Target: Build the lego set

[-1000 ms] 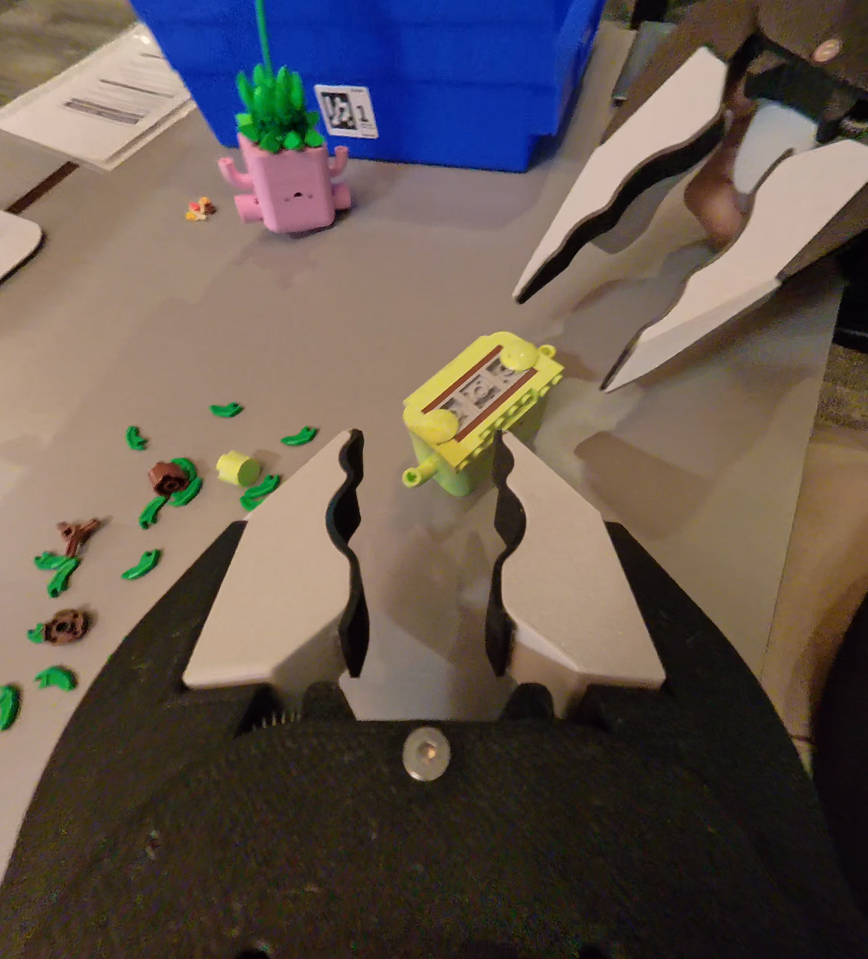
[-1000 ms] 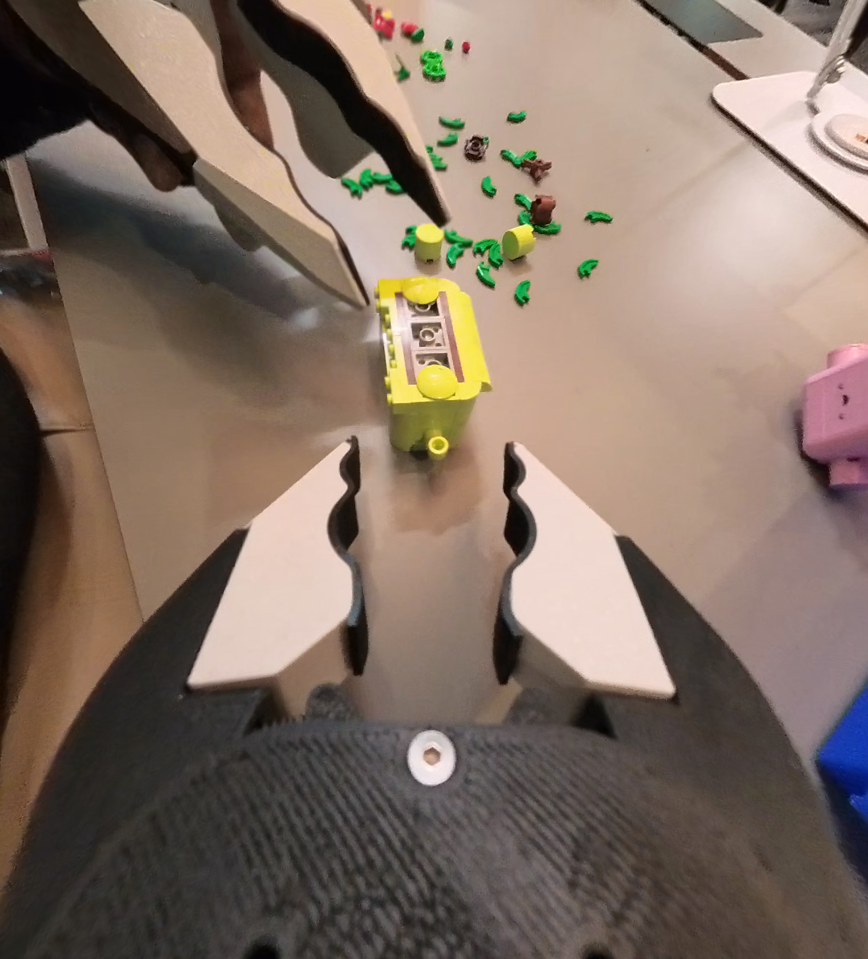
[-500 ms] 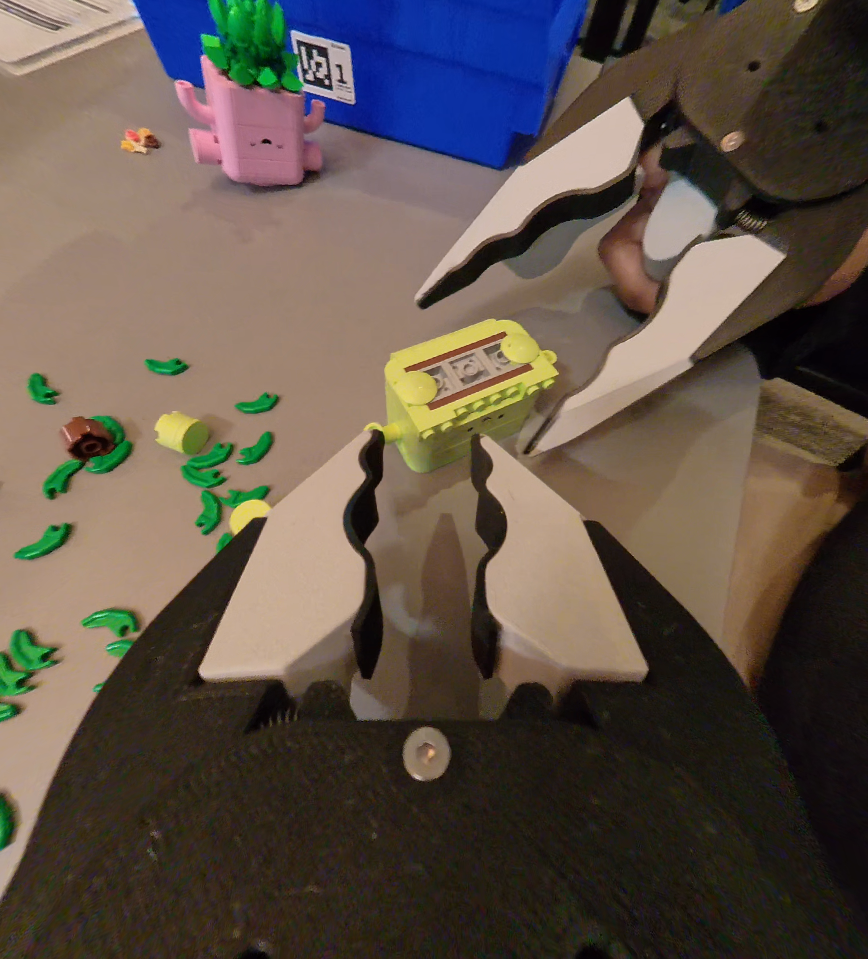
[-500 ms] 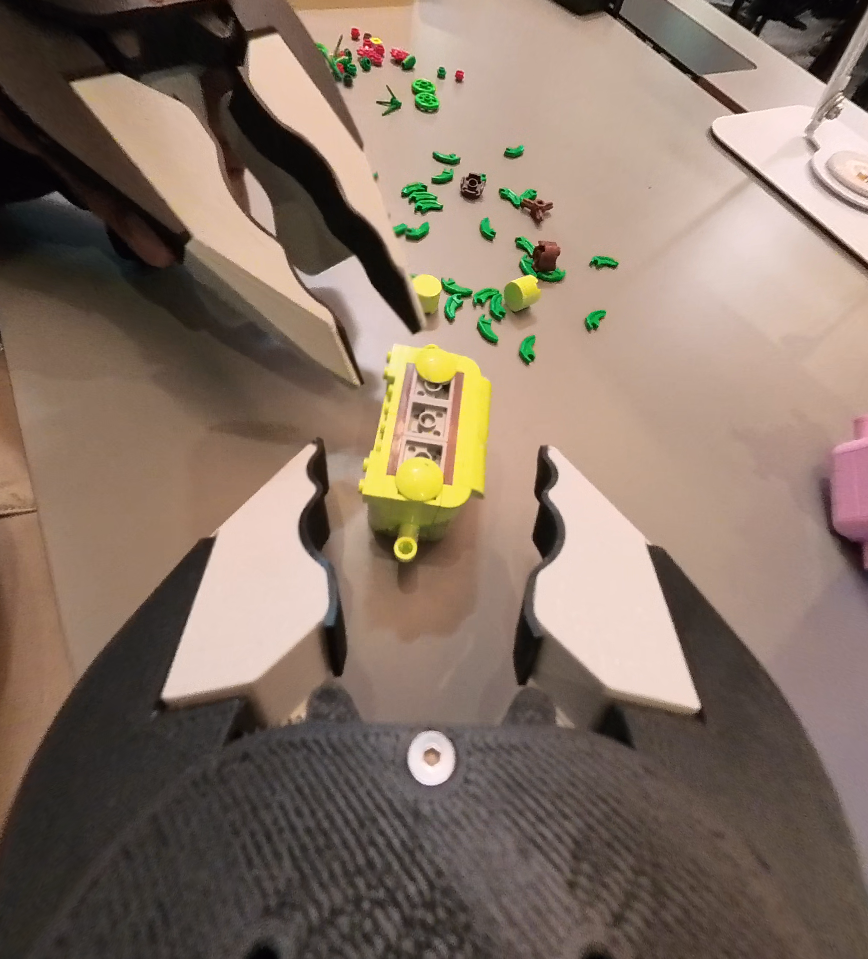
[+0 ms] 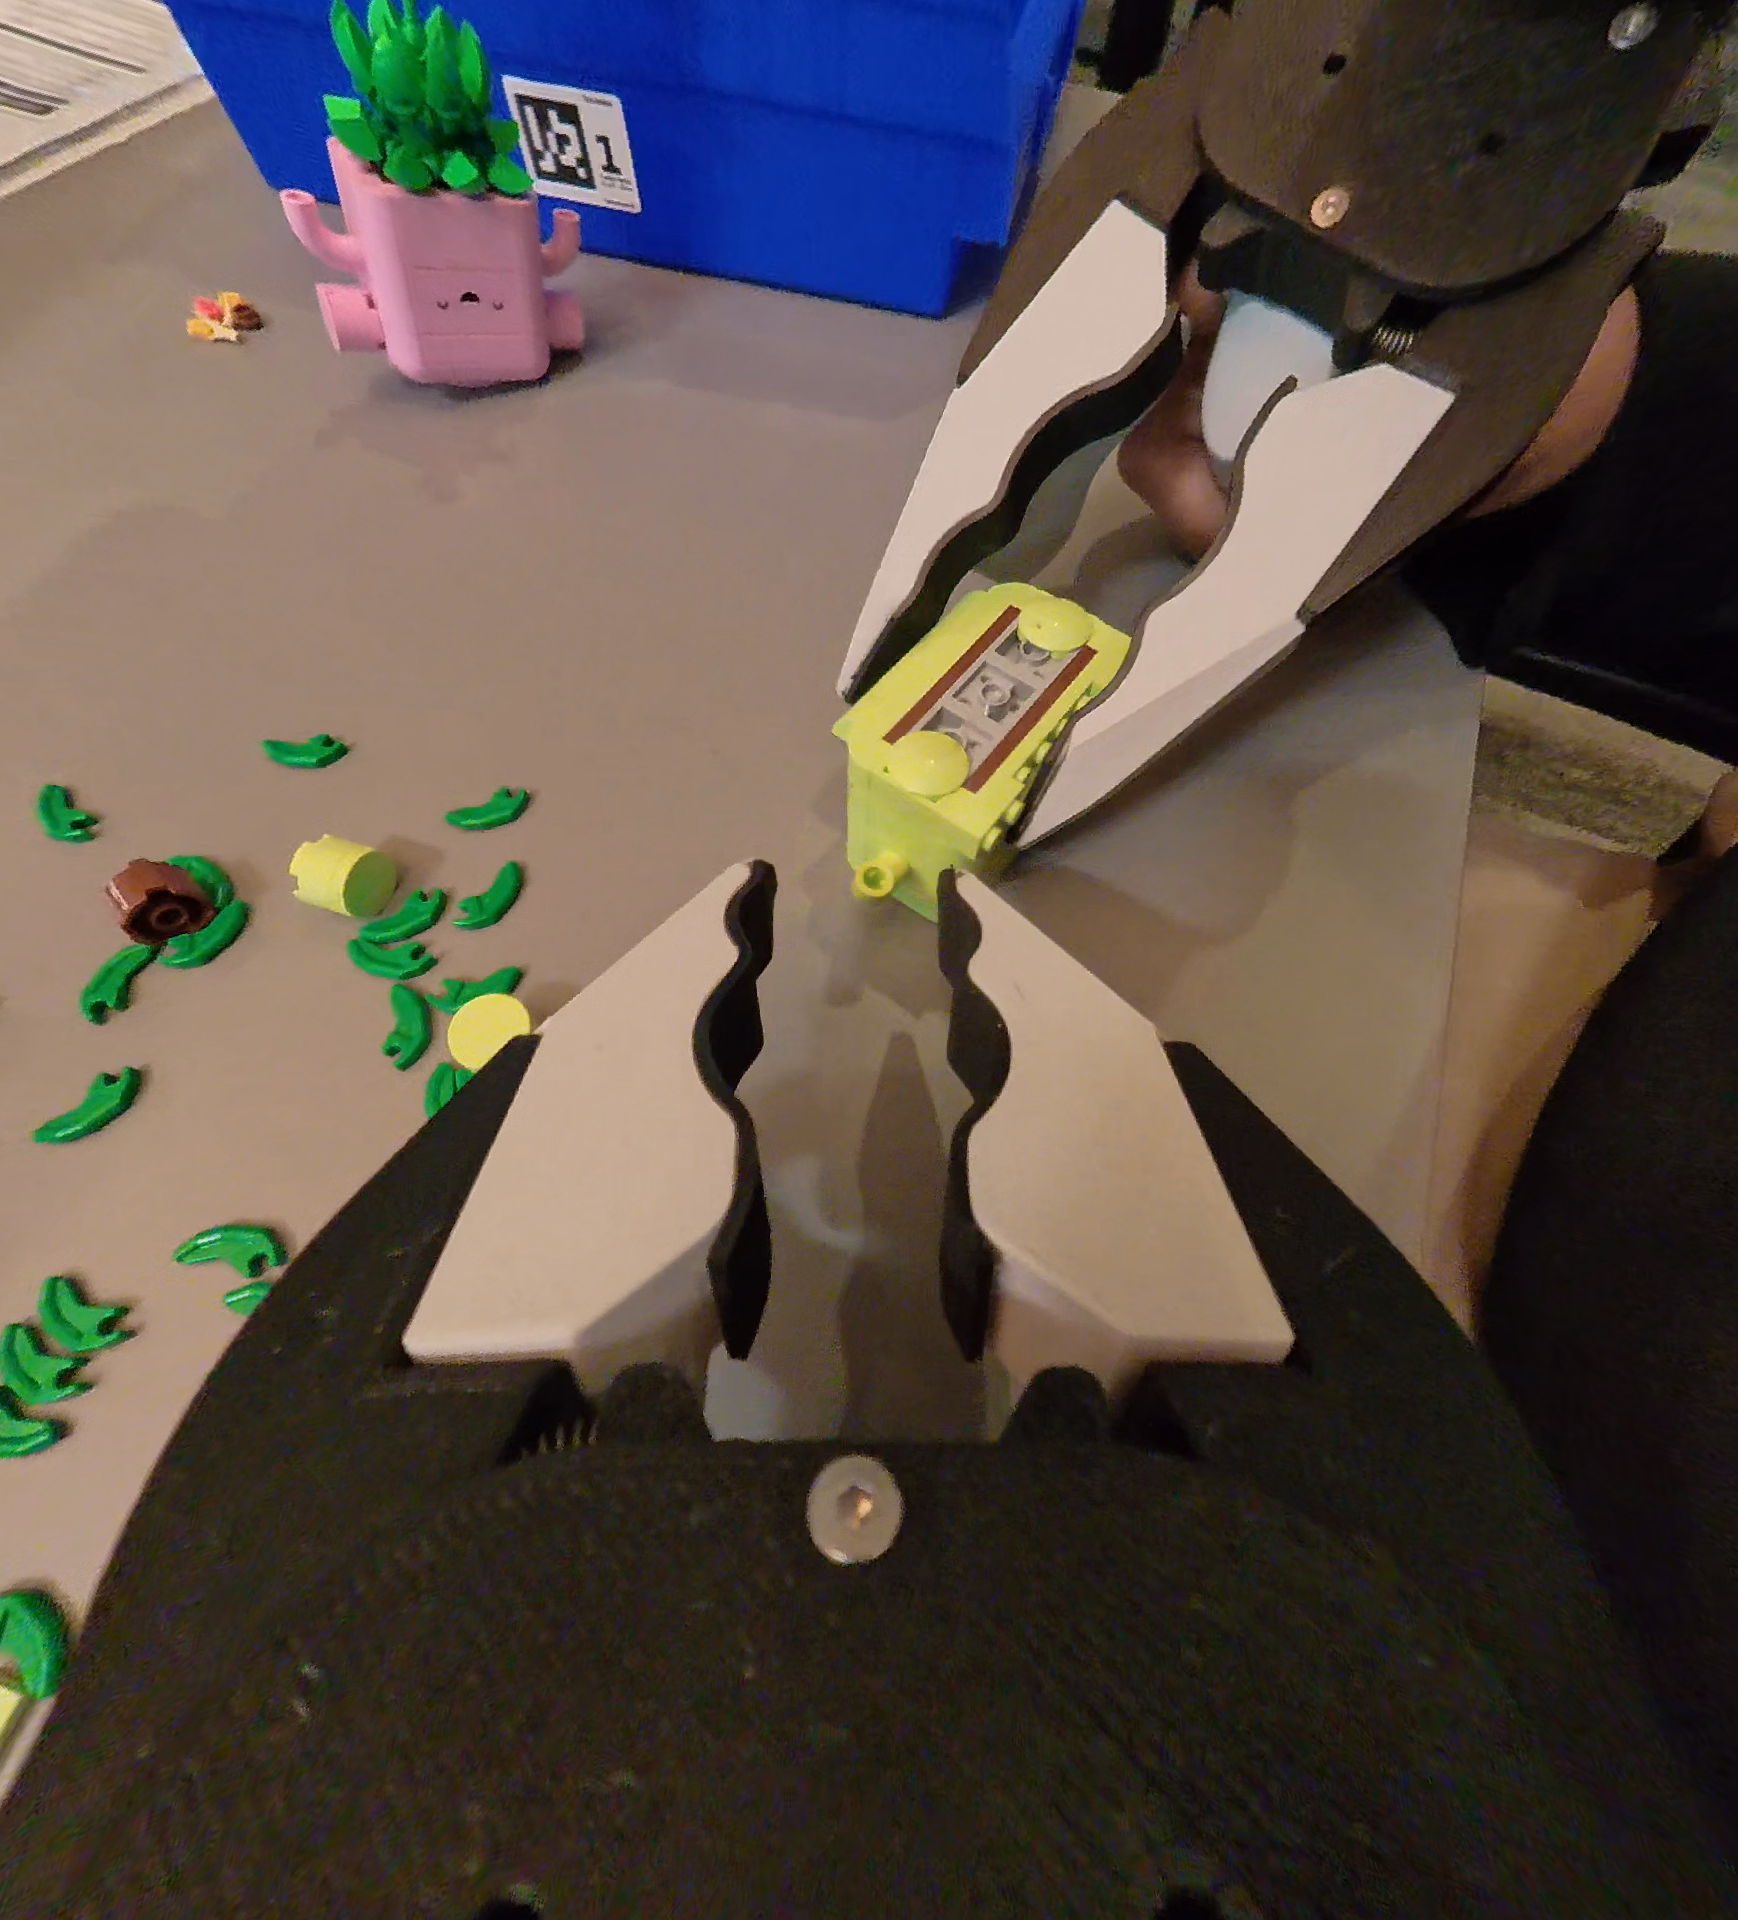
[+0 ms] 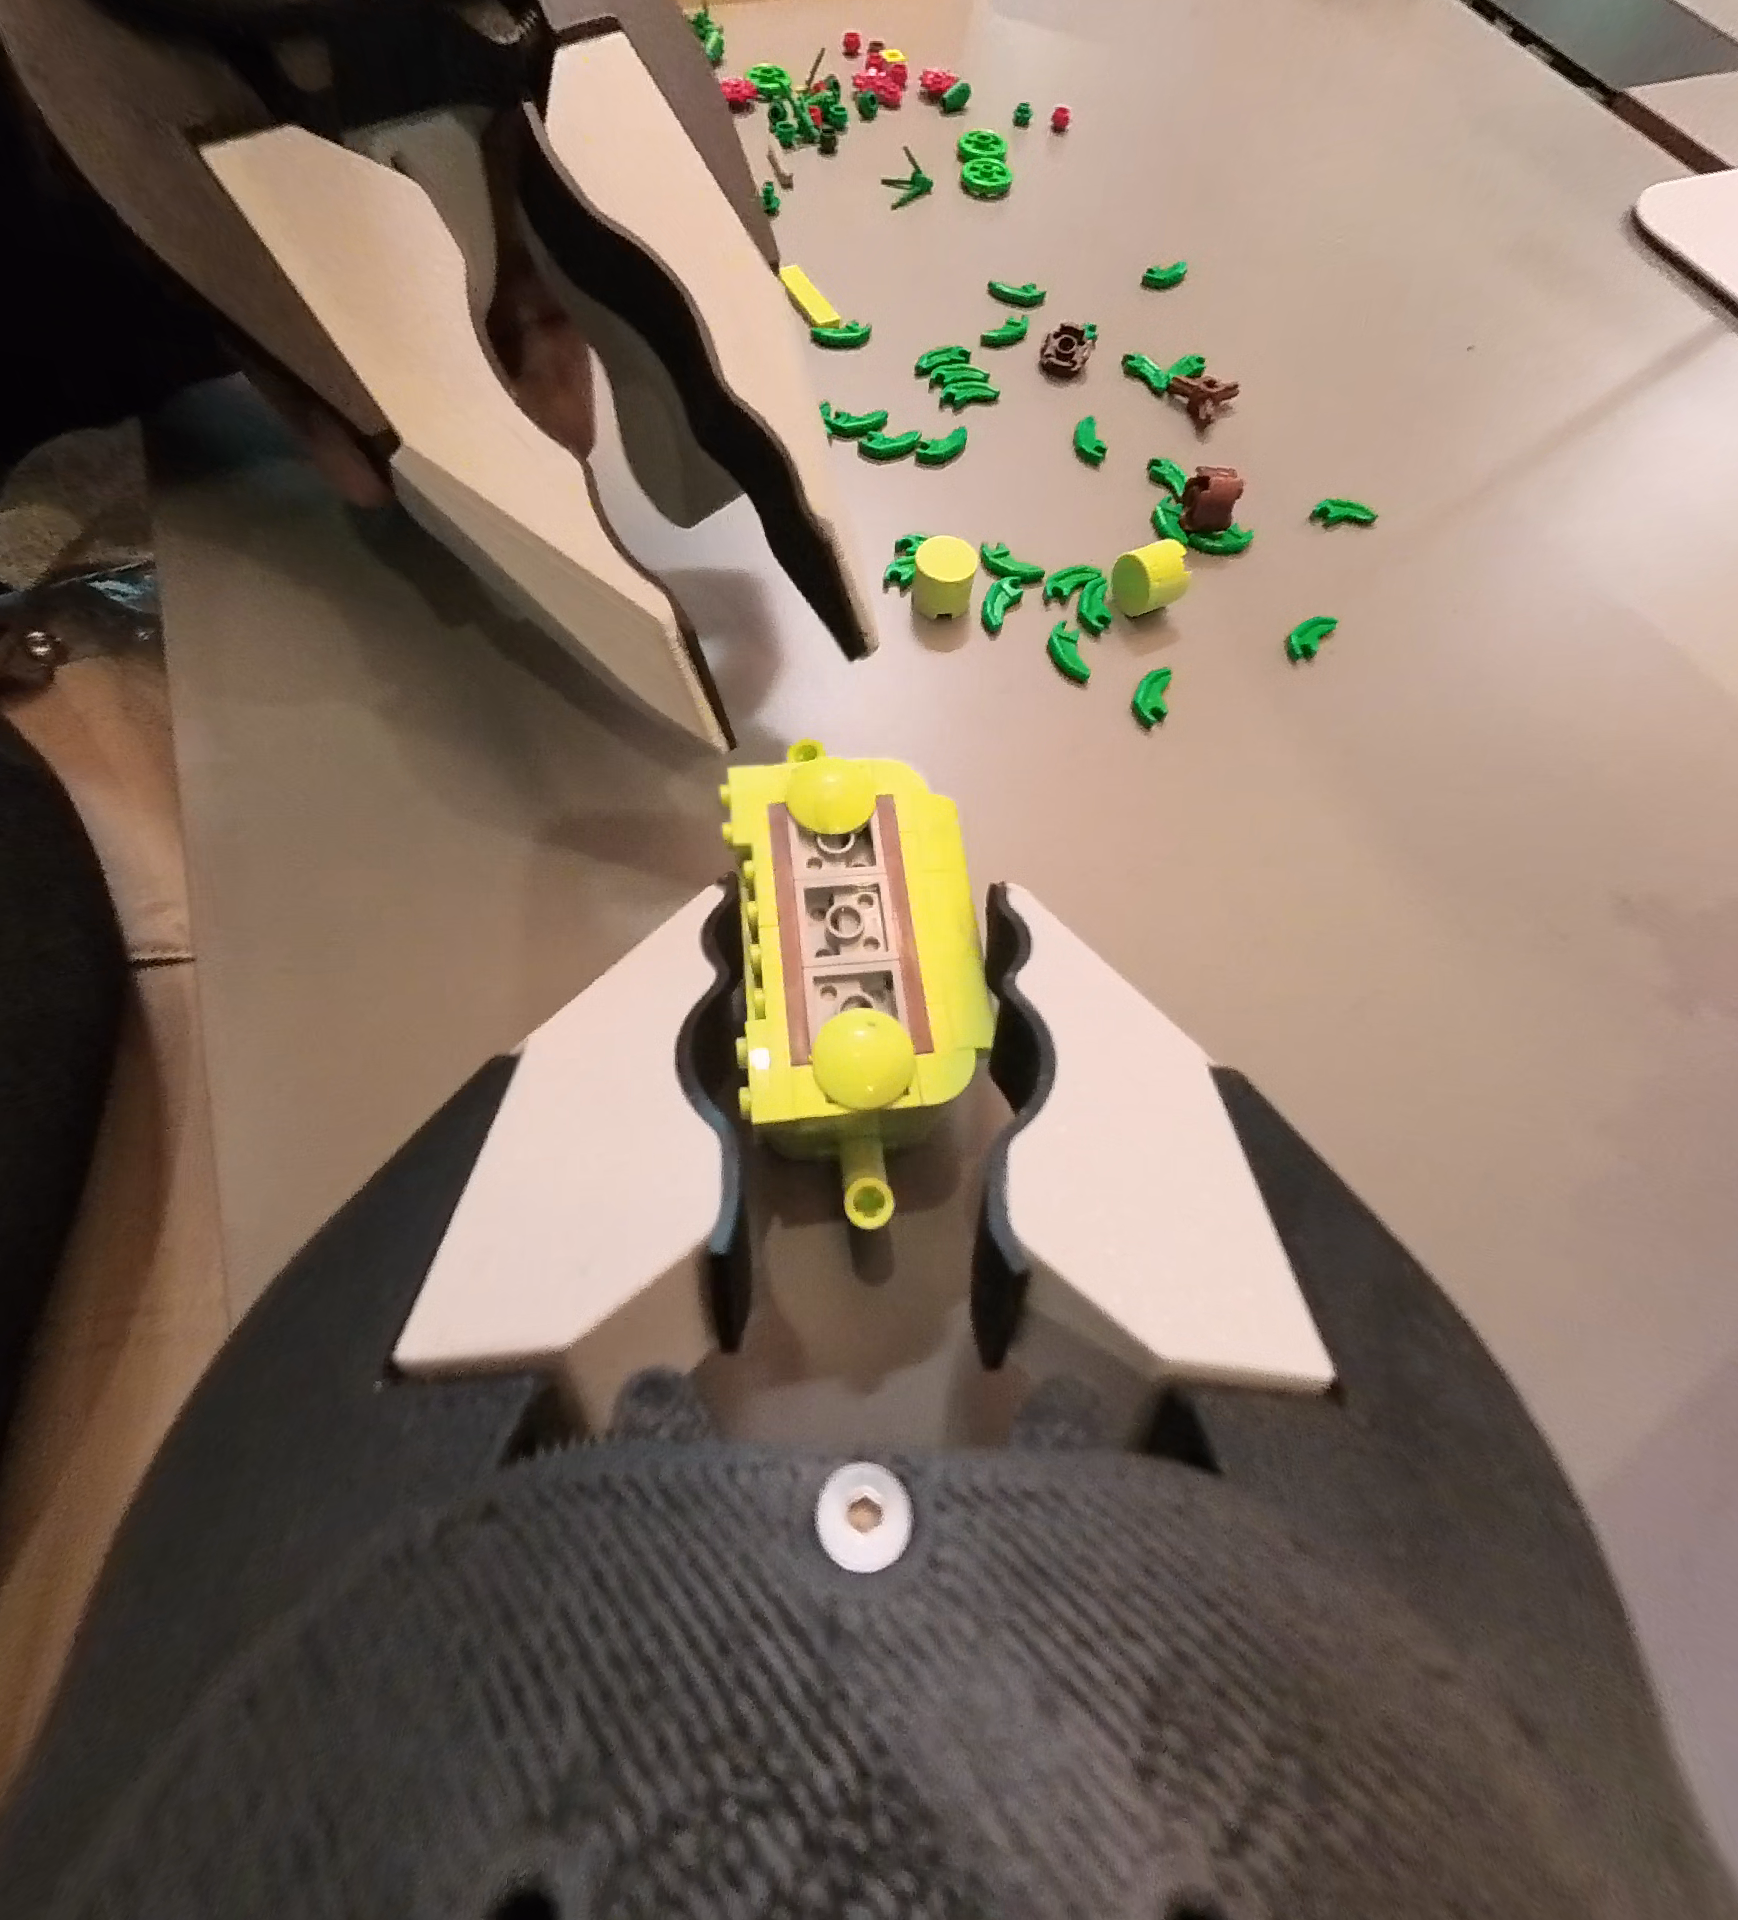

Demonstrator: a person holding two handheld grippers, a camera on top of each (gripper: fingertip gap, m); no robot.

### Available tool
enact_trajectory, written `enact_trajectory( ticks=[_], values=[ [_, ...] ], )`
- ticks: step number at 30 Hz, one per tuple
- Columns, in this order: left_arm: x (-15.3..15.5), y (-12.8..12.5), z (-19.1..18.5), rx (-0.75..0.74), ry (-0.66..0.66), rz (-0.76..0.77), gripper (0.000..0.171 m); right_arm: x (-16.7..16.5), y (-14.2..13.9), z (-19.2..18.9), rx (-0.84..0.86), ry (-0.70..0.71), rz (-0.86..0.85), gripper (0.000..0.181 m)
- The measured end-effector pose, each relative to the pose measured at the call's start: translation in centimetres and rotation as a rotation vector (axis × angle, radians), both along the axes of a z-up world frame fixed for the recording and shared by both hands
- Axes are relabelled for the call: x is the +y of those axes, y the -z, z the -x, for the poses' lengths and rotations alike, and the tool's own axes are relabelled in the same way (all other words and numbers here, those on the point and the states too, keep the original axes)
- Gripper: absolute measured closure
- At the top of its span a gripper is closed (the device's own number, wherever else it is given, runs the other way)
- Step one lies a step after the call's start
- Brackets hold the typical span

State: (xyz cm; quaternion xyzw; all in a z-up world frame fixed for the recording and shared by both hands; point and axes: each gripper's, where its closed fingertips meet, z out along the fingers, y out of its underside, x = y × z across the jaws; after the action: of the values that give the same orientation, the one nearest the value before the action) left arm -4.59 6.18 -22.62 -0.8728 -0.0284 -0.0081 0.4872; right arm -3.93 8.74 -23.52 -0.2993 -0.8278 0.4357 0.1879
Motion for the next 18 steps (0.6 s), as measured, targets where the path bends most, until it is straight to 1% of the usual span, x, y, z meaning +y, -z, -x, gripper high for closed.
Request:
enact_trajectory(
  ticks=[3,7,9,10,13,18],
  values=[
    [0.0,0.3,-0.5,0.032,0.034,0.017,0.153,-0.3,0.0,-0.8,-0.018,-0.065,0.017,0.136],
    [-0.4,0.5,-2.4,0.027,0.158,0.030,0.156,-0.5,-0.1,-2.2,-0.060,-0.158,0.054,0.136],
    [-0.6,0.6,-3.4,0.017,0.219,0.039,0.151,-0.4,-0.1,-2.5,-0.069,-0.174,0.061,0.136],
    [-0.6,0.7,-3.6,0.021,0.234,0.044,0.150,-0.4,-0.1,-2.6,-0.070,-0.183,0.061,0.136],
    [-0.6,1.1,-3.8,0.030,0.242,0.068,0.155,-0.5,-0.1,-2.9,-0.061,-0.201,0.053,0.136],
    [-0.6,1.4,-4.2,-0.002,0.274,0.089,0.157,-0.6,-0.1,-3.1,-0.039,-0.213,0.034,0.136]
  ],
)
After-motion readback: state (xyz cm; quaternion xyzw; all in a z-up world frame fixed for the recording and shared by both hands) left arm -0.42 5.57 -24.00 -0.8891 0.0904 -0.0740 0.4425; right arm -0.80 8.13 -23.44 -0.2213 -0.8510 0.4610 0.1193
